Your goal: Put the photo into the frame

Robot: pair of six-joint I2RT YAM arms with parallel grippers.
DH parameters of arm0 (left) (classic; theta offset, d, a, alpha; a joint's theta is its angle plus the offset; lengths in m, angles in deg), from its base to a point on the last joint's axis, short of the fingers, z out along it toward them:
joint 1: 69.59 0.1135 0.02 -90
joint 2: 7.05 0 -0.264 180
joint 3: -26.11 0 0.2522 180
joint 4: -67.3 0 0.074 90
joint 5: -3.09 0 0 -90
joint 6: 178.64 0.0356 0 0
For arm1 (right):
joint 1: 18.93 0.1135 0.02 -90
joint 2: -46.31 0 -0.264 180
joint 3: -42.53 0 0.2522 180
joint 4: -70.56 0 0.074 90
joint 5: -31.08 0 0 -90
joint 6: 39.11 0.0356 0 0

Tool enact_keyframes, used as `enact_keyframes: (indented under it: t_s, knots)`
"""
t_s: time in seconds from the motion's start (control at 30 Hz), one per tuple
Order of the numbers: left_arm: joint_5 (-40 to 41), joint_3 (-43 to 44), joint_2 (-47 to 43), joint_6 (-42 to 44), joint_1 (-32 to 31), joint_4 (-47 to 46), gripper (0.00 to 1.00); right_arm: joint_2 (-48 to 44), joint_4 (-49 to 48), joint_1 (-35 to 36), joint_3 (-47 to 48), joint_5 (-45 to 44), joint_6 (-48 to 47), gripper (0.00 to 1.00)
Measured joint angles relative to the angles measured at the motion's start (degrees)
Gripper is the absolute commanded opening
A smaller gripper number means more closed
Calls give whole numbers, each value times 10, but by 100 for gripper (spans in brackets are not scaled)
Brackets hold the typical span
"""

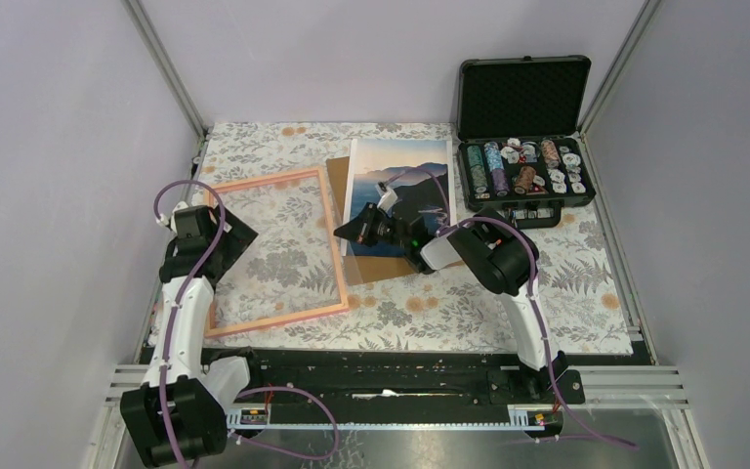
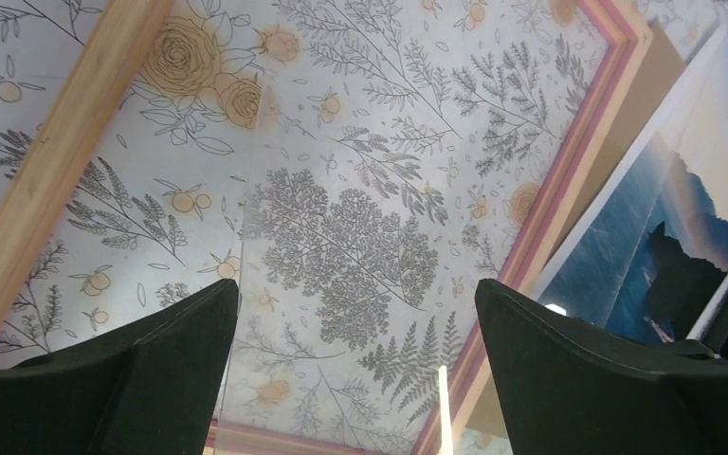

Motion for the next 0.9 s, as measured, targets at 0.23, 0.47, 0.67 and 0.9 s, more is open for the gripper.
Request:
enact_keyframes:
  t_s: [0.23, 0.47, 0.67, 0.9]
  knots:
    - [24, 9, 7, 25, 1, 9, 99, 4, 4, 4, 7, -5, 0, 0]
    - [42, 16, 7, 38, 5, 14, 99, 27, 4, 9, 26, -11, 0, 0]
    - [53, 16, 7, 47, 6, 13, 99, 31, 5, 13, 35, -16, 0, 0]
    - [63, 8, 16, 53, 9, -6, 99, 33, 6, 19, 44, -21, -3, 0]
